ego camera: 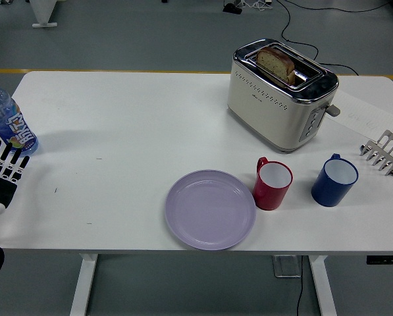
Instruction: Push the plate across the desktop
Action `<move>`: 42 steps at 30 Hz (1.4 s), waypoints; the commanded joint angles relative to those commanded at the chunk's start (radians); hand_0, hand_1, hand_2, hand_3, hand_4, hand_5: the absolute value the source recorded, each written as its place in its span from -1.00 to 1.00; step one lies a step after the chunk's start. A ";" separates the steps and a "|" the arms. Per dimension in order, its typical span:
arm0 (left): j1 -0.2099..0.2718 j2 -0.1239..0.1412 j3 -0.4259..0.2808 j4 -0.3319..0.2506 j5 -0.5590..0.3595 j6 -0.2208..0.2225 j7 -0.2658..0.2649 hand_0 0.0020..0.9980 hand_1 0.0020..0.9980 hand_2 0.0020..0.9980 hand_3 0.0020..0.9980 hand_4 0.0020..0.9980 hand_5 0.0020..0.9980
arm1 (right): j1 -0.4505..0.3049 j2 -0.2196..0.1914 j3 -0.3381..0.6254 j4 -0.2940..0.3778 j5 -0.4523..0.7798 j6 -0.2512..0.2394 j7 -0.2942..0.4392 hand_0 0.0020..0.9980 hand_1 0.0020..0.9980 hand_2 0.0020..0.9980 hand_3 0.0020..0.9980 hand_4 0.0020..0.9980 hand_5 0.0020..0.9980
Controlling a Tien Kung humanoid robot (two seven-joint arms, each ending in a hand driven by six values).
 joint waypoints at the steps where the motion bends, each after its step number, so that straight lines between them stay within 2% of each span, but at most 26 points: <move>1: 0.000 0.000 0.000 0.000 0.001 -0.002 0.001 0.57 0.61 0.61 0.46 0.07 1.00 | 0.000 0.000 0.000 0.000 0.000 0.000 0.000 0.40 0.33 0.54 0.24 -0.07 -0.22; 10: 0.004 0.004 -0.001 -0.003 -0.007 -0.003 -0.010 0.56 0.59 0.60 0.44 0.07 1.00 | -0.001 0.000 -0.002 -0.002 0.007 0.000 0.005 0.40 0.33 0.55 0.24 -0.08 -0.21; 21: -0.015 0.003 -0.002 -0.002 -0.013 0.003 -0.018 0.55 0.58 0.60 0.46 0.07 1.00 | 0.009 -0.002 -0.013 -0.006 0.029 0.002 0.017 0.40 0.33 0.55 0.24 -0.08 -0.21; 42: -0.023 -0.009 -0.012 0.007 -0.011 0.022 -0.029 0.55 0.57 0.59 0.45 0.07 1.00 | 0.019 -0.005 -0.012 -0.008 0.021 0.003 0.018 0.40 0.33 0.55 0.24 -0.10 -0.22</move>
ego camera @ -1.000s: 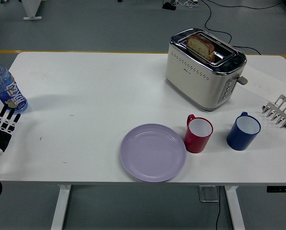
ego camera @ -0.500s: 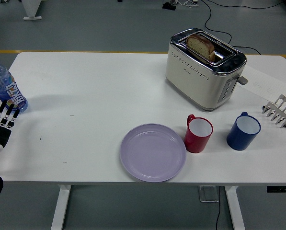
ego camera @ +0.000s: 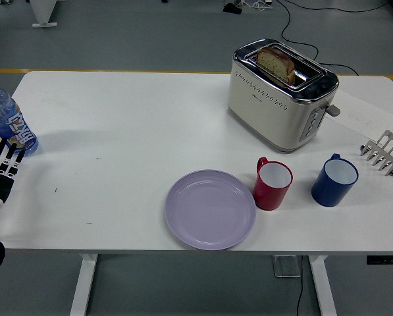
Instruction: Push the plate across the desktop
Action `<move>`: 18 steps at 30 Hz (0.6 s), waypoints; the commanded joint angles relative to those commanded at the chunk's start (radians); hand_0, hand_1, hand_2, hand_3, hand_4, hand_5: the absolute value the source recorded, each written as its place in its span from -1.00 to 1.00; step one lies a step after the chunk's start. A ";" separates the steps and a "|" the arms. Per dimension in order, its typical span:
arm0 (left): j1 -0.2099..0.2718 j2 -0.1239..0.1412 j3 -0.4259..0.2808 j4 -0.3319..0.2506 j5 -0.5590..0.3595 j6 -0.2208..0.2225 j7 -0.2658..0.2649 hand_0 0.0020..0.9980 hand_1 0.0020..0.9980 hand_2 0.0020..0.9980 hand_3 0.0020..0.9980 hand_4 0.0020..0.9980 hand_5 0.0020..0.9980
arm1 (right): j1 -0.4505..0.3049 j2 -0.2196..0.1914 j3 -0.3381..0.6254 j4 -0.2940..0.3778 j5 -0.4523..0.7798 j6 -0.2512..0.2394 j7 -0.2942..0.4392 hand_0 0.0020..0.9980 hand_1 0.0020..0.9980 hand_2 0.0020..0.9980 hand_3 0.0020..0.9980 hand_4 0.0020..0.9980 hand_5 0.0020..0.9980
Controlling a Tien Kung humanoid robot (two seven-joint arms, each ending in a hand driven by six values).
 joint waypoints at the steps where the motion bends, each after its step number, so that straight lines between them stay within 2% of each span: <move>1: 0.000 -0.001 0.001 0.000 0.001 0.000 0.000 0.55 0.57 0.59 0.45 0.07 1.00 | 0.000 0.000 0.000 0.000 0.000 0.000 0.000 0.40 0.33 0.55 0.24 -0.10 -0.22; 18: 0.006 -0.016 0.011 0.009 0.001 0.018 -0.006 0.54 0.56 0.58 0.45 0.07 1.00 | 0.000 0.001 -0.001 0.002 0.001 -0.004 -0.006 0.39 0.33 0.54 0.23 -0.11 -0.22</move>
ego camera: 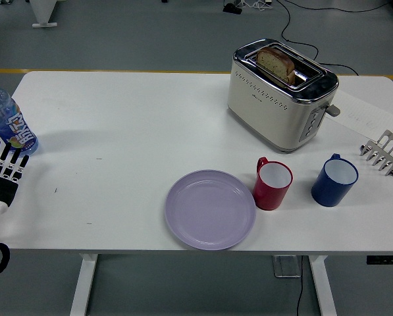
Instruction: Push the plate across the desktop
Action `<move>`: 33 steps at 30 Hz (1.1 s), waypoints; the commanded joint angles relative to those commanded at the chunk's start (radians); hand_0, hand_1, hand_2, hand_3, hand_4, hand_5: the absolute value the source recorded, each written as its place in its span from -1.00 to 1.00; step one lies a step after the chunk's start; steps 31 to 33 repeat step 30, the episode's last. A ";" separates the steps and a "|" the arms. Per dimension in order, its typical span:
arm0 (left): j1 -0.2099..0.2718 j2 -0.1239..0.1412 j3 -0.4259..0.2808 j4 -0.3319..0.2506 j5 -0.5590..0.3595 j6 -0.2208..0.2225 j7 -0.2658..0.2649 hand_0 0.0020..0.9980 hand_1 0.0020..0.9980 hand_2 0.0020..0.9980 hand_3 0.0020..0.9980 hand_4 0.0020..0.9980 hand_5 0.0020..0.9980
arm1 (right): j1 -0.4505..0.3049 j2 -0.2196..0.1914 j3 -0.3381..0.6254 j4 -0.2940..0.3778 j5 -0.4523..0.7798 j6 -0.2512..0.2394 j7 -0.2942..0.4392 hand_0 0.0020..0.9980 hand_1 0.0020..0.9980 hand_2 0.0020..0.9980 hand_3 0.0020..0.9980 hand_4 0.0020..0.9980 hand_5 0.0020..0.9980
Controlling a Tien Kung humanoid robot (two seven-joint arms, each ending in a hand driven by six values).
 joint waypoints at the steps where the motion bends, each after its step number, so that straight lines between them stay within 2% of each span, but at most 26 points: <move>1: 0.001 -0.001 0.002 0.001 0.002 0.002 -0.001 0.54 0.56 0.58 0.45 0.07 1.00 | -0.001 0.000 0.000 0.000 0.000 0.000 -0.001 0.39 0.33 0.54 0.23 -0.11 -0.22; 18: 0.023 -0.019 0.036 0.002 0.008 -0.007 -0.005 0.53 0.55 0.54 0.44 0.07 1.00 | -0.012 0.000 0.006 0.007 -0.018 -0.007 -0.010 0.38 0.32 0.54 0.23 -0.11 -0.22; 22: 0.019 -0.012 0.041 0.002 0.002 -0.017 0.001 0.53 0.55 0.54 0.44 0.07 1.00 | -0.015 0.000 0.006 0.007 -0.016 -0.007 -0.010 0.38 0.32 0.54 0.23 -0.11 -0.22; 23: 0.015 -0.007 0.045 0.002 0.001 -0.022 0.003 0.36 0.49 0.49 0.43 0.07 1.00 | -0.016 -0.001 0.007 0.007 -0.019 -0.007 -0.011 0.38 0.32 0.54 0.23 -0.11 -0.22; 27: 0.006 0.004 0.049 -0.001 -0.001 -0.028 0.008 0.36 0.49 0.49 0.43 0.07 1.00 | -0.018 -0.001 0.009 0.008 -0.023 -0.008 -0.014 0.38 0.32 0.54 0.23 -0.11 -0.22; 33: 0.005 0.008 0.049 -0.002 -0.002 -0.029 0.008 0.36 0.49 0.49 0.43 0.07 1.00 | -0.019 -0.001 0.007 0.009 -0.019 -0.010 -0.015 0.38 0.32 0.54 0.23 -0.11 -0.22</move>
